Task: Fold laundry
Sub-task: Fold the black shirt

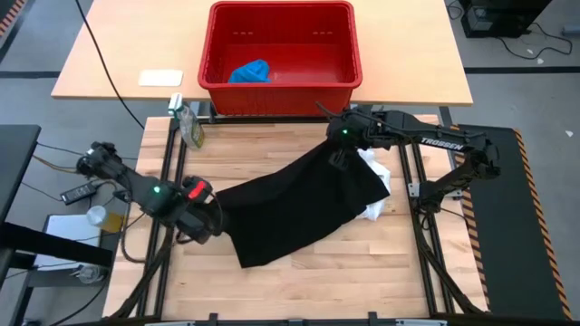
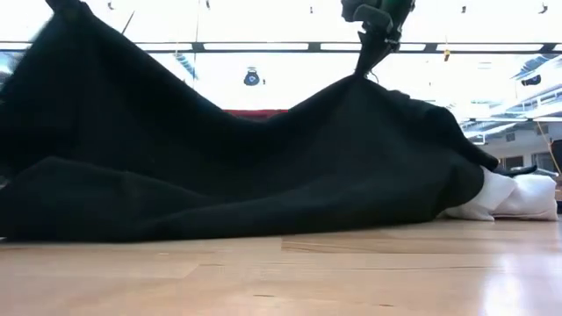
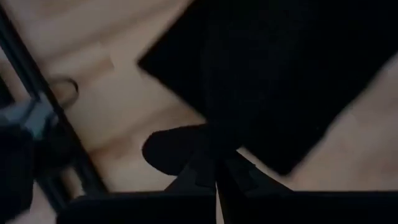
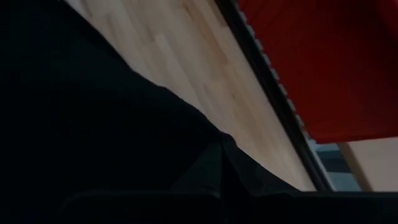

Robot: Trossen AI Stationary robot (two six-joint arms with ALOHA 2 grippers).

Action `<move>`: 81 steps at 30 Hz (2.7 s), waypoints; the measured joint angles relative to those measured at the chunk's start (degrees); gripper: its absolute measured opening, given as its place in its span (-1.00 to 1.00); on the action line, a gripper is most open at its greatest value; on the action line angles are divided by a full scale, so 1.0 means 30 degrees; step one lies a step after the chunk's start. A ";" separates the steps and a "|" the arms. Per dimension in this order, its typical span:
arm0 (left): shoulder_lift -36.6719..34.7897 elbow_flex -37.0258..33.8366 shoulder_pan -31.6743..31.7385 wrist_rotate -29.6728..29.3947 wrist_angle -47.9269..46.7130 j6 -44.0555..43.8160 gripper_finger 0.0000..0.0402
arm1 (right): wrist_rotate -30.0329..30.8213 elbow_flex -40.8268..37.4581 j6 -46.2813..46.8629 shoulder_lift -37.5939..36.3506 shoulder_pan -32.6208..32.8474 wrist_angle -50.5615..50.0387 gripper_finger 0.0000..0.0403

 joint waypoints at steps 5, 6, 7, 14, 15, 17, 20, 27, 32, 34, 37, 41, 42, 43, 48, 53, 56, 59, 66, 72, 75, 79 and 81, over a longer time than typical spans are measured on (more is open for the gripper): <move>-0.0896 0.0241 0.1217 0.4841 -0.0060 0.1812 -1.00 | -0.1292 0.0000 -0.0575 0.0000 0.0000 0.0599 -0.97; -0.0974 0.0212 0.1501 0.5324 -0.0005 0.2096 -1.00 | -0.1741 0.0000 -0.0784 0.0000 0.0000 0.0849 -0.97; -0.1051 0.0199 0.1770 0.5486 0.0015 0.2160 -1.00 | -0.2171 0.0000 -0.0968 0.0000 0.0000 0.1098 -0.97; -0.1202 0.0187 0.3994 0.5455 0.0047 0.4069 -1.00 | -0.2579 0.0000 -0.2926 0.0000 -0.0111 0.2656 -0.97; -0.1212 0.0184 0.4272 0.5414 0.0001 0.4372 -1.00 | -0.2568 0.0000 -0.3249 0.0000 -0.0163 0.2954 -0.97; -0.1231 0.0184 0.4730 0.5246 -0.0040 0.5010 -1.00 | -0.2554 0.0000 -0.3689 0.0000 -0.0303 0.3519 -0.96; -0.1224 0.0184 0.5313 0.5082 0.0006 0.5869 -1.00 | -0.2241 0.0000 -0.4499 0.0000 -0.0632 0.3735 -0.90; -0.1553 0.0177 0.6195 0.4910 -0.0013 0.6342 -1.00 | -0.2065 0.0015 -0.4843 0.0919 -0.2710 0.3800 -0.25; -0.1865 0.0170 0.6235 0.4831 0.0001 0.6062 -1.00 | -0.4582 0.0447 -0.3156 0.1159 -0.3775 0.2397 0.23; -0.2105 0.0170 0.6235 0.4831 -0.0011 0.6013 -1.00 | -0.6704 0.0517 -0.2770 0.0612 -0.3508 0.1725 0.32; -0.2323 0.0170 0.6275 0.4784 -0.0044 0.6039 -1.00 | -0.8937 0.0260 -0.2470 -0.0349 -0.1905 0.1055 0.35; -0.2334 0.0170 0.6380 0.4226 -0.0007 0.6294 -1.00 | -1.1150 -0.1160 -0.1576 -0.1011 0.1208 0.1190 0.30; -0.2324 0.0170 0.6380 0.4168 -0.0006 0.6605 -1.00 | -1.1342 -0.1669 -0.1180 -0.1050 0.2038 0.1566 0.29; -0.2316 0.0170 0.6380 0.4167 -0.0001 0.6738 -1.00 | -1.1330 -0.2285 -0.0790 -0.1093 0.2890 0.2167 0.29; -0.2315 0.0170 0.6722 0.3670 -0.0007 0.6829 -1.00 | -0.9474 -0.6359 0.1036 -0.1027 0.5813 0.8043 0.27; -0.2555 0.0170 0.6956 0.3295 -0.0015 0.5600 -1.00 | -0.8054 -0.9997 0.3476 -0.0657 0.6308 1.5545 0.27; -0.2601 0.0170 0.6979 0.2806 -0.0027 0.4103 -1.00 | -0.7271 -1.1072 0.4212 -0.0109 0.6295 1.8361 0.27; -0.2579 0.0170 0.6985 0.2633 0.0003 0.3028 -1.00 | -0.6603 -1.1154 0.4681 0.1108 0.6295 2.0142 0.27; -0.2572 0.0170 0.6991 0.2104 0.0000 0.2196 -1.00 | -0.6853 -0.8039 0.3378 0.4743 0.5884 2.0942 0.27; -0.2571 0.0170 0.6774 0.2008 -0.0011 0.2241 -1.00 | -0.7295 -0.3874 0.1367 0.7574 0.5044 2.1164 0.24; -0.2571 0.0170 0.6774 0.1975 -0.0007 0.2173 -1.00 | -0.8285 -0.1682 0.0213 0.9175 0.4491 2.1138 0.19; -0.2571 0.0170 0.6774 0.2059 -0.0007 0.2173 -1.00 | -0.9180 0.1047 -0.1469 1.0868 0.4098 2.0929 0.13; -0.2571 0.0170 0.6774 0.2074 0.0003 0.2262 -1.00 | -0.9565 0.2333 -0.2025 1.1410 0.3952 2.0959 0.10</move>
